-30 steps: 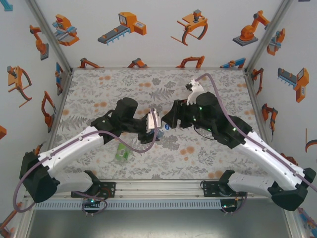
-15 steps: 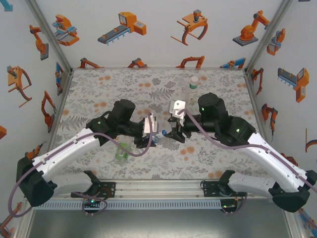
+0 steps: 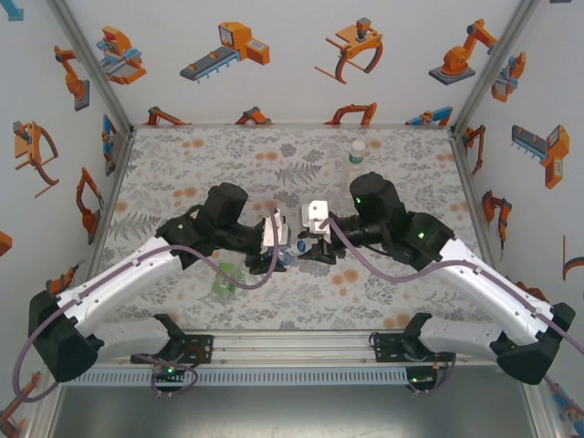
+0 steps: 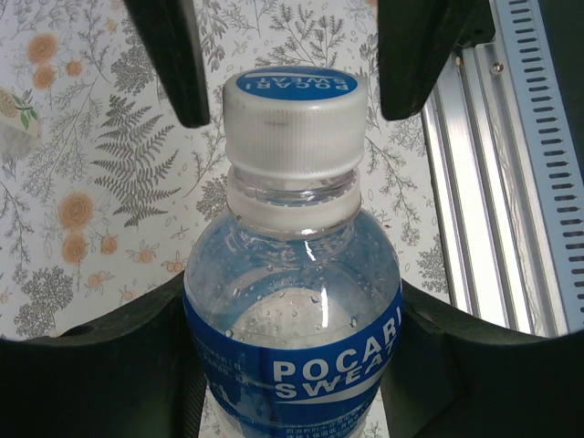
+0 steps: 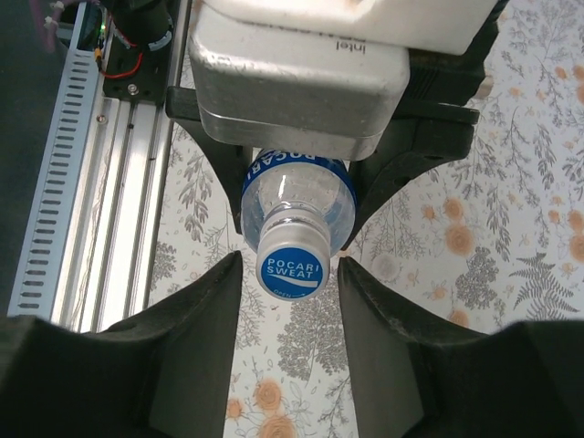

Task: Screw on the bottle caps

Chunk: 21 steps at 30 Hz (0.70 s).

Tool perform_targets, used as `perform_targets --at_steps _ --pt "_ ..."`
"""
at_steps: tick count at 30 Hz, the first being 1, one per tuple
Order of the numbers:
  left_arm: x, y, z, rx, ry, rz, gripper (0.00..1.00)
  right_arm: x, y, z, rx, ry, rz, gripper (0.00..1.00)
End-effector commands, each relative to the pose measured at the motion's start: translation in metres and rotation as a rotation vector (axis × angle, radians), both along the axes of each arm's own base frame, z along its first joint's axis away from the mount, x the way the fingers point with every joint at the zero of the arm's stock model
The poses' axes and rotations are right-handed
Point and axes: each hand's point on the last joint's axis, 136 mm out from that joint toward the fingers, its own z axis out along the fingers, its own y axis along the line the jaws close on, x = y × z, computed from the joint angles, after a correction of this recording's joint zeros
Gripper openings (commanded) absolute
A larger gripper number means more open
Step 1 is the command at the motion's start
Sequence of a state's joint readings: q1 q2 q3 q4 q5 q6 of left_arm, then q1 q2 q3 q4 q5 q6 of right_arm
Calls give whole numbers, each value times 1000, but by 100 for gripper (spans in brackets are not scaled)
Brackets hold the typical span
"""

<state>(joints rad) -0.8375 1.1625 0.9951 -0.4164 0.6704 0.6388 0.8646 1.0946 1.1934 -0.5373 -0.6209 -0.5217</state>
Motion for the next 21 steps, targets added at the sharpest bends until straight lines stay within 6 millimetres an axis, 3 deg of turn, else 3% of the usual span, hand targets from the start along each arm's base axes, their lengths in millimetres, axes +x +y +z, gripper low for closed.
perform_targets --at_steps 1,7,10,16,19,21 --pt "-7 -1 18 -51 -18 -29 0 -2 4 7 37 -26 24 39" --pt "0 -4 18 -58 -29 -3 0 8 6 3 50 68 -68 11" --pt "10 -7 20 -67 -51 41 0 32 6 0 99 228 -269 0" --pt "34 -15 22 -90 -114 114 0 89 -16 -28 227 715 -850 0" --pt "43 -20 22 -95 -133 133 0 102 -37 -54 289 999 -1136 0" --pt "48 -23 24 -105 -145 141 0 103 -43 -65 342 1138 -1228 0"
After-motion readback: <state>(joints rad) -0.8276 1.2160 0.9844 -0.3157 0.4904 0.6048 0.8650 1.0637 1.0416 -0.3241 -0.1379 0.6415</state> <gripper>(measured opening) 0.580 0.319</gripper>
